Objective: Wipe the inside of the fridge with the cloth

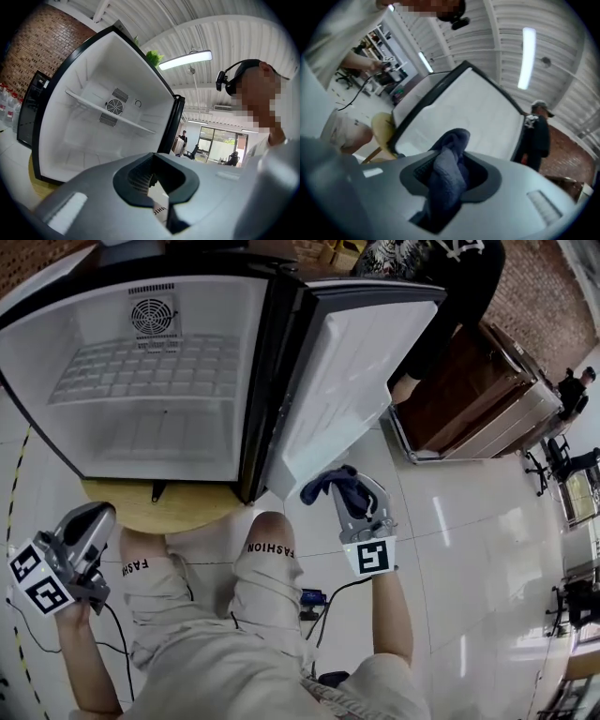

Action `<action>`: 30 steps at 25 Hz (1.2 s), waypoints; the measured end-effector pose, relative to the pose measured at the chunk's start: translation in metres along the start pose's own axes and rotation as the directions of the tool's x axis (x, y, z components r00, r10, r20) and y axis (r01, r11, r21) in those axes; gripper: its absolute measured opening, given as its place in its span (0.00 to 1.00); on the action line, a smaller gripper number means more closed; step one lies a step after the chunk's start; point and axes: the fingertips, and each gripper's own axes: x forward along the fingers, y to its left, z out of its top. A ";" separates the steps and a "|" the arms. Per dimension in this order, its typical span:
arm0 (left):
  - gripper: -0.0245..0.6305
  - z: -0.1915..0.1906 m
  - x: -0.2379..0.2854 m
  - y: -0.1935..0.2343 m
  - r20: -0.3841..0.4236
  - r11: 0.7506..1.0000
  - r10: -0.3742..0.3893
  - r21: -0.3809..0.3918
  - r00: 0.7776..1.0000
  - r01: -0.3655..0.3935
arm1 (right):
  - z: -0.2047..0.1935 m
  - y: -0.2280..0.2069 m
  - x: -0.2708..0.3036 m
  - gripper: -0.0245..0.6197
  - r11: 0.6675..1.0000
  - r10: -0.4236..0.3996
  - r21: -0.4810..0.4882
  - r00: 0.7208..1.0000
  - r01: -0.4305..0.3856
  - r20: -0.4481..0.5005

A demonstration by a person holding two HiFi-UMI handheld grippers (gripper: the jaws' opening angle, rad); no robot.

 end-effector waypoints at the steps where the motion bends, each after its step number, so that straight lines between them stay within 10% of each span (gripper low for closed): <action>1: 0.04 -0.002 0.003 -0.003 -0.004 1.000 -0.010 0.001 1.000 0.010 | -0.011 0.022 0.010 0.22 0.996 0.072 -0.045 0.995 -0.075 -0.065; 11: 0.04 -0.005 -0.001 -0.003 -0.008 1.000 -0.005 0.012 1.000 0.005 | -0.036 0.033 0.098 0.22 0.978 0.155 -0.125 0.985 -0.164 -0.079; 21: 0.04 -0.004 -0.003 -0.007 -0.009 1.000 -0.006 0.010 1.000 0.006 | -0.151 -0.107 0.123 0.22 0.982 -0.190 -0.090 0.907 0.169 -0.375; 30: 0.04 0.034 -0.002 -0.019 0.039 0.995 -0.046 0.090 0.998 0.042 | -0.137 -0.118 0.015 0.22 0.941 -0.325 -0.030 0.878 0.336 -0.351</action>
